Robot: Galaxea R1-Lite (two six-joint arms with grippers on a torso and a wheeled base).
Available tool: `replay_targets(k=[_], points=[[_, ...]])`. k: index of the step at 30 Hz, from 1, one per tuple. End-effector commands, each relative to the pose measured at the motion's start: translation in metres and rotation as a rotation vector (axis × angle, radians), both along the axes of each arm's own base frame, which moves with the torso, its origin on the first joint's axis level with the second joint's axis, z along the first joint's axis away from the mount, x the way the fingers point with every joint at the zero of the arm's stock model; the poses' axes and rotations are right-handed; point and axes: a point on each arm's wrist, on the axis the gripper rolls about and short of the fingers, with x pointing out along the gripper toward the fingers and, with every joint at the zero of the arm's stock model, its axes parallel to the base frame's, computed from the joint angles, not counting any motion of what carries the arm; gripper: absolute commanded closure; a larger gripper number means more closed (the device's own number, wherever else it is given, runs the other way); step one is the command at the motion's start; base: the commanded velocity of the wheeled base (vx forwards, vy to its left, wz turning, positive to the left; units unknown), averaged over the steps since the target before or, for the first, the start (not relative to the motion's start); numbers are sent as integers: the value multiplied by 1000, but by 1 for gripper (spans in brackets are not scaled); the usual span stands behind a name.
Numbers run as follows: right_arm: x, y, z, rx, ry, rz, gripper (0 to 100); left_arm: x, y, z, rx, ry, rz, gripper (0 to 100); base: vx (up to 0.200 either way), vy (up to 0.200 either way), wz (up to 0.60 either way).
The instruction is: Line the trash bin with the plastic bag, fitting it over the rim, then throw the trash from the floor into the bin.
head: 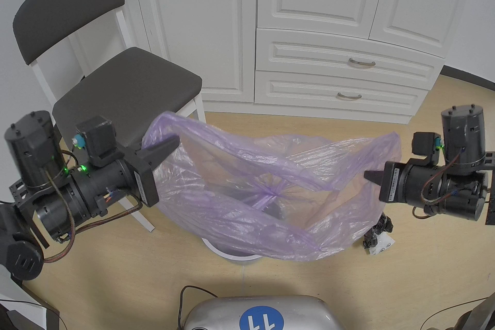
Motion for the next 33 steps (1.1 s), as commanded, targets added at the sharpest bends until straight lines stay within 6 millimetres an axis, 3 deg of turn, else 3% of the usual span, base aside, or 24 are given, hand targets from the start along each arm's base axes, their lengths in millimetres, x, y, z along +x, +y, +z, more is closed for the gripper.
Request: replay_targets(k=[1, 4, 6, 11, 15, 19, 26, 33], points=[[-19, -17, 29, -100, -142, -82, 100, 38, 32, -59, 339, 145, 109, 100, 0, 0, 0], [-25, -17, 12, -231, -130, -41, 100, 37, 42, -63, 423, 134, 122, 100, 0, 0, 0], [-25, -17, 11, -237, -129, -37, 100, 37, 42, -63, 426, 134, 123, 100, 0, 0, 0], [-48, -10, -16, -398, -122, 74, 100, 40, 43, -67, 466, 130, 176, 100, 0, 0, 0], [-47, -9, -33, -499, -126, 74, 100, 42, 43, -66, 459, 132, 189, 100, 0, 0, 0], [-36, -3, -52, -553, -138, 16, 100, 47, 43, -59, 412, 126, 206, 100, 0, 0, 0], [-11, 1, -63, -513, -172, -71, 100, 56, 40, -38, 219, 158, 251, 100, 0, 0, 0], [12, -6, -78, -497, -120, -65, 100, 61, 40, -38, 203, 176, 260, 100, 0, 0, 0]])
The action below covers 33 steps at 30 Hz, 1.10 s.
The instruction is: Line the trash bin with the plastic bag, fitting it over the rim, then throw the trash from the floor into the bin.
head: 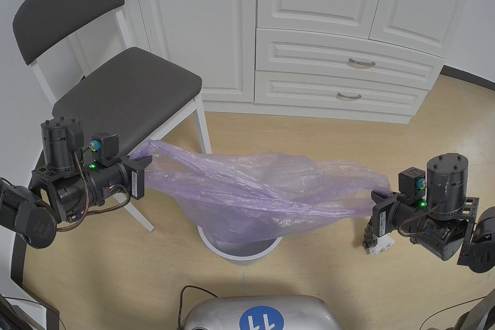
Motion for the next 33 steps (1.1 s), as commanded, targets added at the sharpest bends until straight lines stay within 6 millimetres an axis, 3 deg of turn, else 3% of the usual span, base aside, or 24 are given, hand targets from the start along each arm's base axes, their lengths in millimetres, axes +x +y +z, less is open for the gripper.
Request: replay_targets(k=[1, 24, 30, 33], points=[[17, -3, -21, -35, 67, -36, 100, 4, 1, 4, -5, -6, 9, 100, 0, 0, 0], [26, -6, -28, -50, 81, -71, 100, 14, 11, 1, 19, 59, 69, 100, 0, 0, 0], [25, -2, -27, -39, 74, -51, 100, 16, -1, -2, 16, 41, 33, 100, 0, 0, 0], [18, 11, -23, 18, 25, 13, 100, 12, -10, 2, -2, -5, 1, 100, 0, 0, 0]])
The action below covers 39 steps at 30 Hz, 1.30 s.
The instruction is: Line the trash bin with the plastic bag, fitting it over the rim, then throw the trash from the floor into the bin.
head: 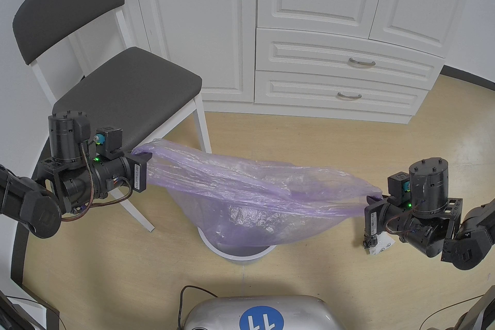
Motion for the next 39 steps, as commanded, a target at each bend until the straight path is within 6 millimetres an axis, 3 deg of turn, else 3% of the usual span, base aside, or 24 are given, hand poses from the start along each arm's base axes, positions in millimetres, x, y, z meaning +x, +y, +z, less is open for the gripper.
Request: replay_targets(k=[1, 10, 21, 27, 33, 39], points=[[-10, 18, 4, 87, -57, 89, 100, -7, -16, 3, -21, -34, -59, 100, 0, 0, 0], [-41, 44, 16, 272, -215, 289, 100, -42, -73, 19, -203, -133, -182, 100, 0, 0, 0], [-51, 64, -3, 340, -203, 420, 100, -70, -100, 14, -295, -179, -320, 100, 0, 0, 0], [-39, 72, -16, 371, -252, 399, 100, -71, -98, 13, -283, -176, -310, 100, 0, 0, 0], [-31, 74, -25, 374, -246, 392, 100, -52, -76, 13, -232, -210, -216, 100, 0, 0, 0], [-23, 83, -38, 456, -179, 389, 100, -48, -72, 7, -205, -173, -201, 100, 0, 0, 0]])
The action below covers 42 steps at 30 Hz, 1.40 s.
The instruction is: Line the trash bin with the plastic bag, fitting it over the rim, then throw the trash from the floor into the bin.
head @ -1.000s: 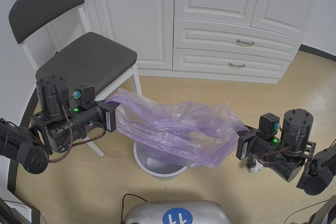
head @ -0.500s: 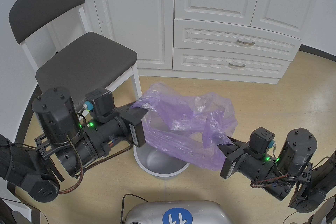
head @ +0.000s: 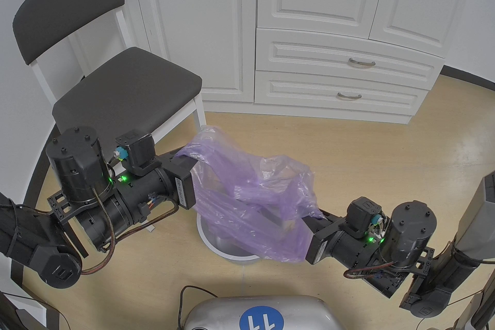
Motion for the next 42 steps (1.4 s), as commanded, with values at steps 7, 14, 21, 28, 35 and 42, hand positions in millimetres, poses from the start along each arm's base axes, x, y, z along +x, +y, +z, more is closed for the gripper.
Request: replay_targets(k=[7, 14, 21, 28, 35, 42], points=[[33, 15, -46, 66, 163, -8, 100, 9, 1, -14, 57, 77, 17, 100, 0, 0, 0], [50, 18, -71, 102, 251, 4, 100, 22, -2, -26, 77, 110, 35, 100, 0, 0, 0], [68, 14, -88, 133, 291, -40, 100, 41, -7, -42, 88, 143, 50, 100, 0, 0, 0], [85, 0, -84, 160, 266, -95, 100, 74, -28, -64, -24, 135, 65, 100, 0, 0, 0], [99, -13, -82, 179, 257, -119, 100, 100, -41, -83, -96, 138, 113, 100, 0, 0, 0], [112, -28, -81, 194, 247, -148, 100, 122, -48, -115, -117, 196, 161, 100, 0, 0, 0]])
